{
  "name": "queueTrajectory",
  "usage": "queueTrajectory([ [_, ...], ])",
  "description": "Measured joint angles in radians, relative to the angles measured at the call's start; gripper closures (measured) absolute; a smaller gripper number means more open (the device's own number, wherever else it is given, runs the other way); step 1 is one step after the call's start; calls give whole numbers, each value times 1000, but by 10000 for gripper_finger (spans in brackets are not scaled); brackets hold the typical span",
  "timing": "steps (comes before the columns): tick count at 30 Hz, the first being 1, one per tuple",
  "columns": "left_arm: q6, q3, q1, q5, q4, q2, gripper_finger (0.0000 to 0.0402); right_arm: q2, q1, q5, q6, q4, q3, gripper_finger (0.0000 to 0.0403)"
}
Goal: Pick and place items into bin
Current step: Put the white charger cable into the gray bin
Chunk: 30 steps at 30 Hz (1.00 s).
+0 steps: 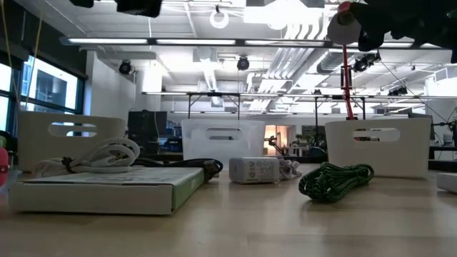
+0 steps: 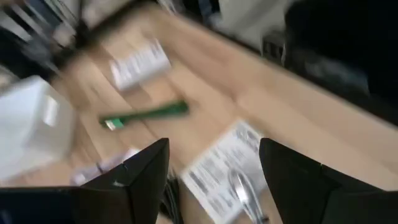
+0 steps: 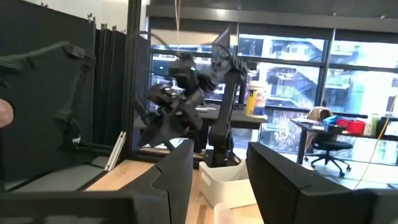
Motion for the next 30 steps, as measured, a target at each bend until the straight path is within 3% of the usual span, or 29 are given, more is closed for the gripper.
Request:
queueTrajectory([
  [5,-31,221,-53,-131,-310,197,165,1,0,-47,46,-19,0,261],
  [10,-167,328,-78,-150,-430,333,165,1,0,-68,61,-60,0,261],
  [15,-307,339,-89,-149,-433,393,165,1,0,-63,60,-85,0,261],
  [21,-458,338,-103,-219,-494,428,165,1,0,-63,57,-91,0,261],
  [30,-581,337,-123,-244,-501,478,165,1,0,-13,57,-147,0,261],
])
